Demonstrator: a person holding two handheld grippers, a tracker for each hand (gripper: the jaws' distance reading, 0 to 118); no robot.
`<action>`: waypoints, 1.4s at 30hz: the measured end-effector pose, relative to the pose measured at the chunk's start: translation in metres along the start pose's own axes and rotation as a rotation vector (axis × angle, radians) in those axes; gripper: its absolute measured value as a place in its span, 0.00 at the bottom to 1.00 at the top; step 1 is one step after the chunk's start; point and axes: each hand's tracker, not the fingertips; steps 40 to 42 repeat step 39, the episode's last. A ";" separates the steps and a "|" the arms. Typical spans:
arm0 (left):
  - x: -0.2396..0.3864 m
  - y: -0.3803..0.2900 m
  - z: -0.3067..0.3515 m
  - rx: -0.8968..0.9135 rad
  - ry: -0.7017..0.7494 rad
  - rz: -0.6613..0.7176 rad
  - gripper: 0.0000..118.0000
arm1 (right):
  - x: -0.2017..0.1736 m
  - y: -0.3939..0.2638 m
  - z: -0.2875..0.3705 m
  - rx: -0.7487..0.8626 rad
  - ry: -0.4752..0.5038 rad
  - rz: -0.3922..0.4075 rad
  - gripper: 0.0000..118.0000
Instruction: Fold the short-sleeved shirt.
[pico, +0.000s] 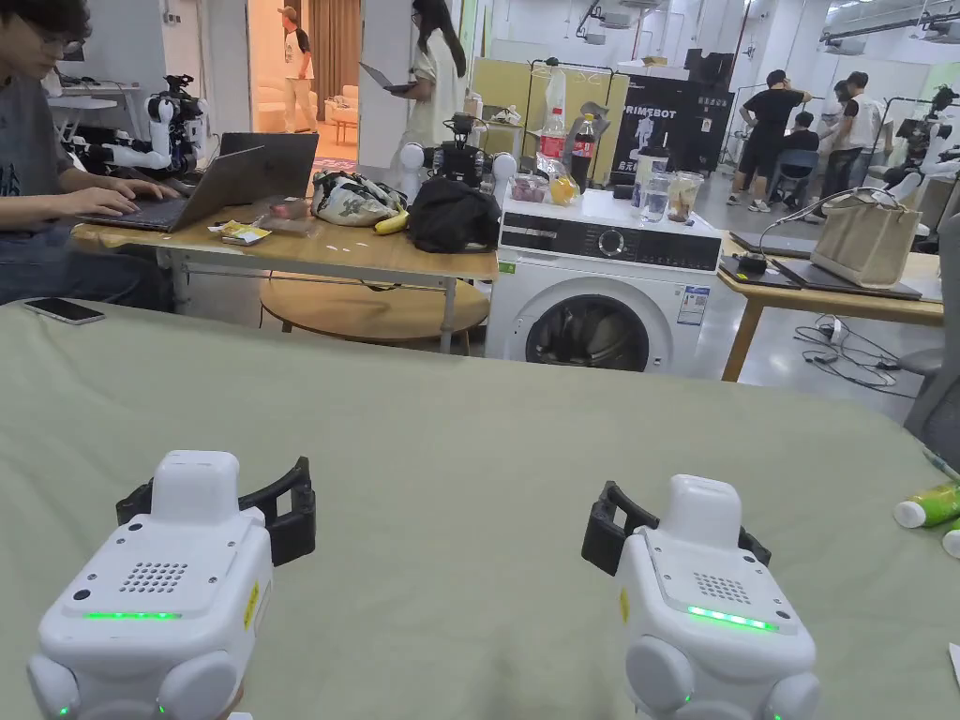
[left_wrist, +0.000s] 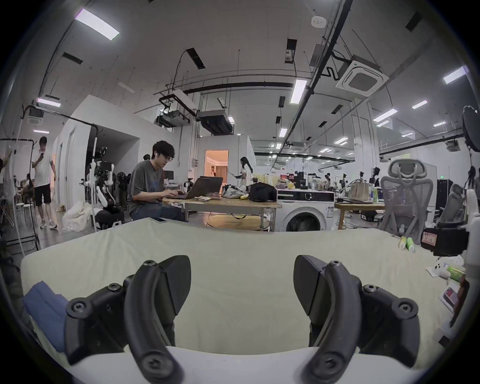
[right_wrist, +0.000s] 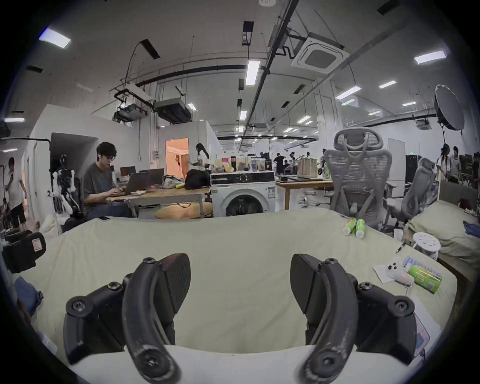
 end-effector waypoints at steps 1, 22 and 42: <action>0.000 0.000 0.000 -0.004 -0.001 -0.010 0.70 | 0.000 0.000 -0.001 -0.003 0.005 0.000 0.69; 0.001 0.002 -0.006 -0.031 -0.017 -0.034 0.70 | -0.001 -0.008 -0.008 -0.012 -0.007 0.018 0.69; -0.005 -0.008 -0.008 -0.067 -0.028 -0.039 0.70 | 0.006 -0.010 -0.013 -0.086 0.093 0.014 0.69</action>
